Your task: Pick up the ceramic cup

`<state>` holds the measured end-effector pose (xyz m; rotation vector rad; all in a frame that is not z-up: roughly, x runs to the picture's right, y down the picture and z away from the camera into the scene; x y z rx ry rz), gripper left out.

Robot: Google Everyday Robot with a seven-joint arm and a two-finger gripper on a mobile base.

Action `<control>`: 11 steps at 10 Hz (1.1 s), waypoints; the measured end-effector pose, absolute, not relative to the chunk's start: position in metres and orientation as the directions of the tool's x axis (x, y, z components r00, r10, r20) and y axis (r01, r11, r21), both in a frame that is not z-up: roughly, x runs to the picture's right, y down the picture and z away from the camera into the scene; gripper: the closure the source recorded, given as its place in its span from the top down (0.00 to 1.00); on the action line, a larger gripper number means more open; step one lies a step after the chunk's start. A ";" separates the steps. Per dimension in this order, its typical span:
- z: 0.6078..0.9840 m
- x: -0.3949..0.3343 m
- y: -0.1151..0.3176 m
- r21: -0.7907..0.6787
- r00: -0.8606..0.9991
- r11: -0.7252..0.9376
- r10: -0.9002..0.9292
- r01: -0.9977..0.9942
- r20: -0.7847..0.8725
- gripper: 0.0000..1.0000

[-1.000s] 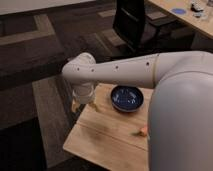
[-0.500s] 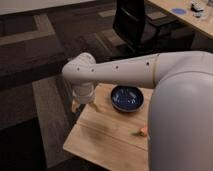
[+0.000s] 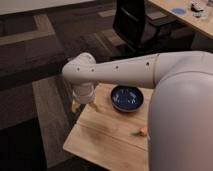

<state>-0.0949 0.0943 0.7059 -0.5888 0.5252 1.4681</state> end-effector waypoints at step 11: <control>0.666 0.101 0.030 0.071 -0.156 -0.142 0.778 -0.987 -0.608 0.65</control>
